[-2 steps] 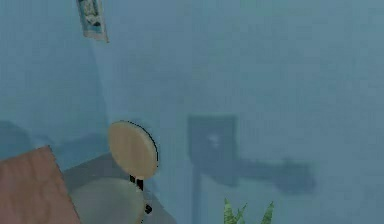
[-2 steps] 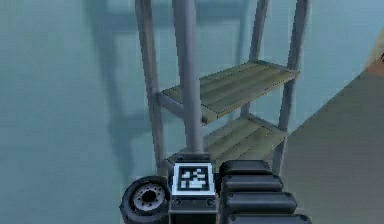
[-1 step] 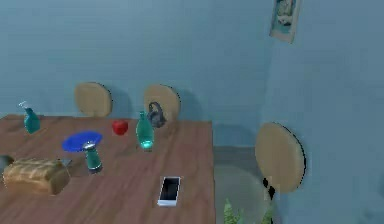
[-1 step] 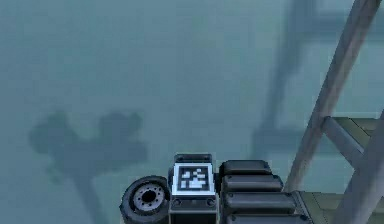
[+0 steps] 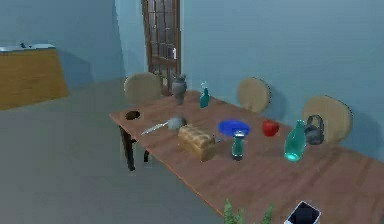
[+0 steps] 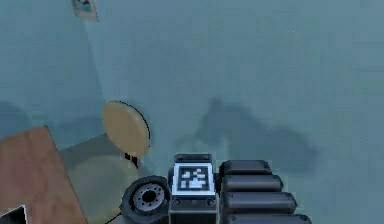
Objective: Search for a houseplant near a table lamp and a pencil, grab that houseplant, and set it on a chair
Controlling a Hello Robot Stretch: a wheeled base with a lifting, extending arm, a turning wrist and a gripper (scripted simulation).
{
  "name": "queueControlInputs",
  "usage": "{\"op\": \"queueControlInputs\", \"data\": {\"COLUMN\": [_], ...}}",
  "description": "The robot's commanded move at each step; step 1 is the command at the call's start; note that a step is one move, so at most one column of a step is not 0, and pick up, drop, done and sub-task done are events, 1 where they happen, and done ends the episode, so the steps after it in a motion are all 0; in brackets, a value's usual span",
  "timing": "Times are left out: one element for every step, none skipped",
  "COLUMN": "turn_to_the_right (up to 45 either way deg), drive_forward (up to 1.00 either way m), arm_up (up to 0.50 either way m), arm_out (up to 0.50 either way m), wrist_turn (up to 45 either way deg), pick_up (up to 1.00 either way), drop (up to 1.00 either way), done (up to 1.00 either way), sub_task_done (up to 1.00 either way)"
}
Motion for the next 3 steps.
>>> {"op": "queueControlInputs", "data": {"turn_to_the_right": [-45.0, -21.0, 45.0], "drive_forward": [0.00, 0.00, 0.00], "arm_up": [0.00, 0.00, 0.00], "arm_out": [0.00, 0.00, 0.00], "wrist_turn": [0.0, 0.0, 0.0], "pick_up": [0.00, 0.00, 0.00], "drop": [0.00, 0.00, 0.00], "done": [0.00, 0.00, 0.00], "sub_task_done": [0.00, 0.00, 0.00]}}
